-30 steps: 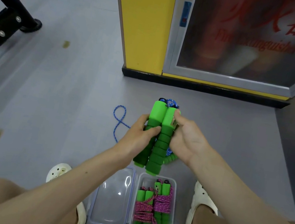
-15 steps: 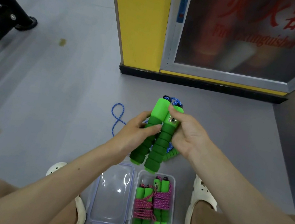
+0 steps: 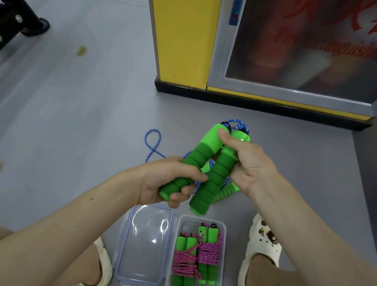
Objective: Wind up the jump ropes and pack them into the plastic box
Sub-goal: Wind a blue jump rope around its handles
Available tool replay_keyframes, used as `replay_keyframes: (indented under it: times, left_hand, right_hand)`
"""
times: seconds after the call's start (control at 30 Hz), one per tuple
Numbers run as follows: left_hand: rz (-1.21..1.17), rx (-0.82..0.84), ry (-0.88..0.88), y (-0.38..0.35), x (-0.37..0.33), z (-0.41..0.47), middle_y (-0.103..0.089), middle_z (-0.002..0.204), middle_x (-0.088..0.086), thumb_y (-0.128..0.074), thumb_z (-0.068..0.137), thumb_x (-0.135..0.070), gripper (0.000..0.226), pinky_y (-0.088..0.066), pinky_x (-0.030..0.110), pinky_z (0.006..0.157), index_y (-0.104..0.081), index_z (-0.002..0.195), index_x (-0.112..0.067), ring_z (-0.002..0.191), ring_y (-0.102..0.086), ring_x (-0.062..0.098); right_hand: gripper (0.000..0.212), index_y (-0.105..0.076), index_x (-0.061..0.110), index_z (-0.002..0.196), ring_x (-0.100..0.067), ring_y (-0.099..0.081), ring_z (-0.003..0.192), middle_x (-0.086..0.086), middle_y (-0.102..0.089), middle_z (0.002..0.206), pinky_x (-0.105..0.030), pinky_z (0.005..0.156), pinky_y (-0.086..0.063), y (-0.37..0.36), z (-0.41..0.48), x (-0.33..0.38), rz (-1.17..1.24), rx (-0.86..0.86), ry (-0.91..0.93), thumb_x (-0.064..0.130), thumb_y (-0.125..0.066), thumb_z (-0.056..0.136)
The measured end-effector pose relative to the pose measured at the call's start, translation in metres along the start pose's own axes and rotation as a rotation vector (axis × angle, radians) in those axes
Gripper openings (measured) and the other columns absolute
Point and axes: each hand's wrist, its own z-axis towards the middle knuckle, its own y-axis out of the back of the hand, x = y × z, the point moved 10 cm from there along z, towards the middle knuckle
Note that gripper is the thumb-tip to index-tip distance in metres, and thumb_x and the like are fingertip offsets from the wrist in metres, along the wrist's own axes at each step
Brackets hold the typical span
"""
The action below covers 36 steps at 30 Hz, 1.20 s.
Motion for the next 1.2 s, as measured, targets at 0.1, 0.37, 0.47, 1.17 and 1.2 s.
replay_keyframes:
  times: [0.1, 0.37, 0.47, 1.17, 1.2]
  left_hand:
    - [0.263, -0.257, -0.044, 0.019, -0.006, 0.005, -0.048, 0.052, 0.009, -0.056, 0.088, -0.008, 0.015, -0.032, 0.019, 0.038, -0.050, 0.075, -0.010, 0.031, -0.038, 0.015]
    - [0.723, -0.506, -0.190, 0.038, -0.035, -0.004, -0.052, 0.064, 0.003, -0.062, 0.083, -0.018, 0.017, -0.044, 0.030, 0.054, -0.047, 0.077, -0.014, 0.051, -0.054, 0.024]
    - [-0.016, 0.041, -0.029, 0.000, -0.014, -0.006, -0.049, 0.055, 0.003, -0.059, 0.084, -0.011, 0.011, -0.043, 0.021, 0.046, -0.052, 0.075, -0.013, 0.039, -0.045, 0.012]
    - [0.021, -0.130, -0.009, 0.010, -0.006, -0.001, -0.042, 0.047, 0.001, -0.052, 0.089, -0.007, 0.021, -0.034, 0.018, 0.041, -0.048, 0.069, -0.013, 0.034, -0.033, 0.011]
    - [0.089, -0.200, -0.024, 0.016, -0.008, -0.001, -0.042, 0.047, 0.002, -0.052, 0.088, -0.006, 0.022, -0.034, 0.018, 0.041, -0.048, 0.067, -0.012, 0.033, -0.033, 0.011]
  right_hand:
    - [0.030, -0.059, -0.001, 0.103, -0.028, -0.065, 0.071, -0.015, -0.065, 0.081, -0.047, 0.075, -0.056, 0.009, 0.002, -0.001, -0.031, -0.087, 0.021, 0.005, -0.073, 0.077]
    - [0.019, -0.061, 0.001, 0.093, -0.028, -0.064, 0.078, -0.013, -0.066, 0.080, -0.044, 0.082, -0.055, 0.001, 0.003, 0.010, -0.025, -0.024, 0.102, 0.004, -0.072, 0.078]
    - [0.045, -0.058, 0.000, 0.111, -0.027, -0.065, 0.082, -0.015, -0.066, 0.089, -0.042, 0.077, -0.057, -0.011, -0.002, -0.002, 0.019, 0.120, 0.022, 0.009, -0.073, 0.069]
    - [0.047, -0.058, -0.002, 0.112, -0.027, -0.069, 0.080, -0.014, -0.068, 0.089, -0.037, 0.068, -0.059, -0.025, -0.008, -0.015, -0.140, 0.156, 0.046, 0.008, -0.075, 0.070]
    - [0.040, -0.059, -0.001, 0.109, -0.029, -0.068, 0.083, -0.015, -0.068, 0.090, -0.040, 0.072, -0.059, -0.021, -0.006, -0.015, -0.160, 0.109, 0.068, 0.006, -0.075, 0.072]
